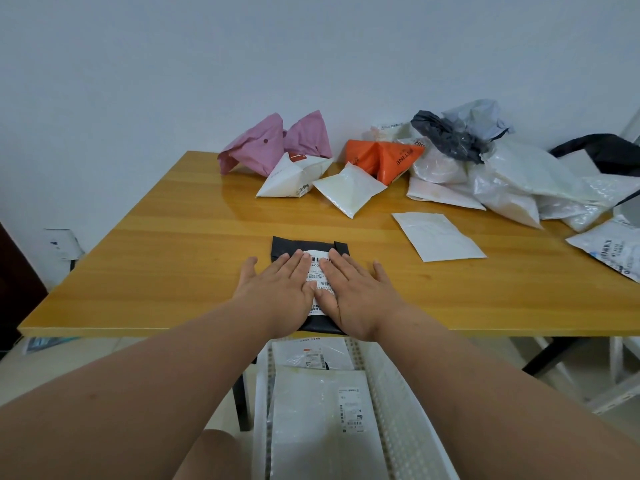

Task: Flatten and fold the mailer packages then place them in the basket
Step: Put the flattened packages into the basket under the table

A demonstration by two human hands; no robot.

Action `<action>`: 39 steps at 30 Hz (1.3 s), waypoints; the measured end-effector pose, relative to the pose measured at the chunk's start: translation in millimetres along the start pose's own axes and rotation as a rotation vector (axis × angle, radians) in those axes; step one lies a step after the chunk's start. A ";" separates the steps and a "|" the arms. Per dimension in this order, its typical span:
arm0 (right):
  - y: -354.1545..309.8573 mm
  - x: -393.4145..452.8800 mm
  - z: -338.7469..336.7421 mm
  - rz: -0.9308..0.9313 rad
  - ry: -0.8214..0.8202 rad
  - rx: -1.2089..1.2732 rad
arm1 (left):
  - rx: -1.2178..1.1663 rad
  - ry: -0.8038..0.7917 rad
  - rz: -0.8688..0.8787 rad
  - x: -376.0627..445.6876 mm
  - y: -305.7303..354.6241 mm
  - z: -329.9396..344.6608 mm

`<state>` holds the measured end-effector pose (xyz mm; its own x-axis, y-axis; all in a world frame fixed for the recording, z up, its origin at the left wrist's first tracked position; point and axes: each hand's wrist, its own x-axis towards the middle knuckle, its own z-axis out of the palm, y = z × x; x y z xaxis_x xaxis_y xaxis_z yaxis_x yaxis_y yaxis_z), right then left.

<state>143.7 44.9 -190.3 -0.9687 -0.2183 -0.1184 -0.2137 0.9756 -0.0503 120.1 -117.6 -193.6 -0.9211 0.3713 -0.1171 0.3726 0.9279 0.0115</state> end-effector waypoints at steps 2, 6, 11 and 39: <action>-1.1 0.0 1.0 0.022 0.004 0.027 | 0.039 0.053 0.012 -0.5 -1.1 -1.9; -6.9 2.9 -7.8 0.084 -0.011 0.026 | 0.165 0.290 0.090 -2.6 0.1 -12.2; -14.4 5.4 -35.1 0.144 0.016 -0.102 | 0.168 0.109 0.088 -2.5 14.4 -37.0; 5.4 13.5 -8.6 -0.005 -0.027 0.072 | -0.064 -0.204 -0.030 10.4 -0.3 -11.7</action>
<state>128.3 47.4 -183.7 -0.9636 -0.2249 -0.1447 -0.2080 0.9704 -0.1225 109.1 -113.6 -183.2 -0.8874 0.3348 -0.3170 0.3313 0.9412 0.0668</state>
